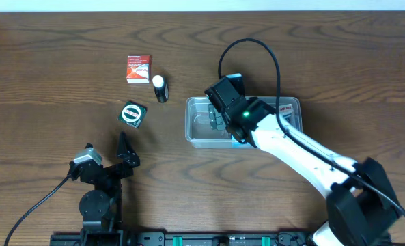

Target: Pack container

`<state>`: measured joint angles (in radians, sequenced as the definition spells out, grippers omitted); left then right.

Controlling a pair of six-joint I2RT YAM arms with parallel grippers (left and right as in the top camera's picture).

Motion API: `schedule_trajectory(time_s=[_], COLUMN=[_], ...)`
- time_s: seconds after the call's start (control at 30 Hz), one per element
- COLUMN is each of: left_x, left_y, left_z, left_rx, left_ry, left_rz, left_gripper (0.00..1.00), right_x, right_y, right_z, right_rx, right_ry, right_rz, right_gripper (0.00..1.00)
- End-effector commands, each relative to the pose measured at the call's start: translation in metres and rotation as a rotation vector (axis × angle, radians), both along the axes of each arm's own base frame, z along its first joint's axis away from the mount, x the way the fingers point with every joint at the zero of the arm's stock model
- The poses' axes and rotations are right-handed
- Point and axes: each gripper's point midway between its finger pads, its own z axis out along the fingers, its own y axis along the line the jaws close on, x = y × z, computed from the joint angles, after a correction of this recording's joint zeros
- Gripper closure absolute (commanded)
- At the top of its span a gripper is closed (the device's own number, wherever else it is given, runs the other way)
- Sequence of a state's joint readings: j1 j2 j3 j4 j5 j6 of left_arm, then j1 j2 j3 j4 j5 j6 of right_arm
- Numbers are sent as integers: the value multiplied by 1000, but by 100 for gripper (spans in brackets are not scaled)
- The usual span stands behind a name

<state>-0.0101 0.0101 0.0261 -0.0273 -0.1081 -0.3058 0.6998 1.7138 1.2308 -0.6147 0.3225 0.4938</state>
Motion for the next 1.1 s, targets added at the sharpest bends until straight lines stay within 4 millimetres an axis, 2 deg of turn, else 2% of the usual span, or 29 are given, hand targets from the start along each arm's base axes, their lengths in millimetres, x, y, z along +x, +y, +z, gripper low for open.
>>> schedule_trajectory(time_s=[0.0, 0.1, 0.2, 0.37, 0.53, 0.57, 0.6, 0.77, 0.9, 1.0, 1.07], left_x=[-1, -1, -1, -1, -1, -1, -1, -1, -1, -1, 1], left_y=[3, 3, 3, 3, 3, 3, 3, 3, 3, 2, -8], left_z=[-18, -18, -18, -18, -18, -18, -18, -18, -18, -18, -18], left_rx=[19, 19, 19, 19, 19, 19, 19, 19, 19, 16, -24], left_ry=[56, 56, 56, 56, 56, 56, 56, 56, 56, 56, 50], left_rz=[14, 14, 14, 14, 14, 14, 14, 14, 15, 6, -46], left_gripper=[2, 2, 2, 2, 2, 2, 2, 2, 2, 2, 2], right_x=[-2, -9, -13, -18, -26, -29, -30, -37, -42, -42, -42], right_y=[5, -4, -27, -95, -178, -202, -217, -268, -288, -290, -290], right_z=[49, 80, 120, 190, 226, 230, 232, 221, 211, 209, 208], right_rx=[58, 90, 124, 174, 124, 92, 71, -6, -45, -53, -54], right_ry=[-89, -129, -215, -399, -531, -552, -559, -520, -480, -468, -467], right_rz=[-6, -11, -54, -215, -447, -520, -565, -717, -776, -780, -780], right_gripper=[10, 7, 1, 1, 1, 1, 1, 1, 1, 1, 1])
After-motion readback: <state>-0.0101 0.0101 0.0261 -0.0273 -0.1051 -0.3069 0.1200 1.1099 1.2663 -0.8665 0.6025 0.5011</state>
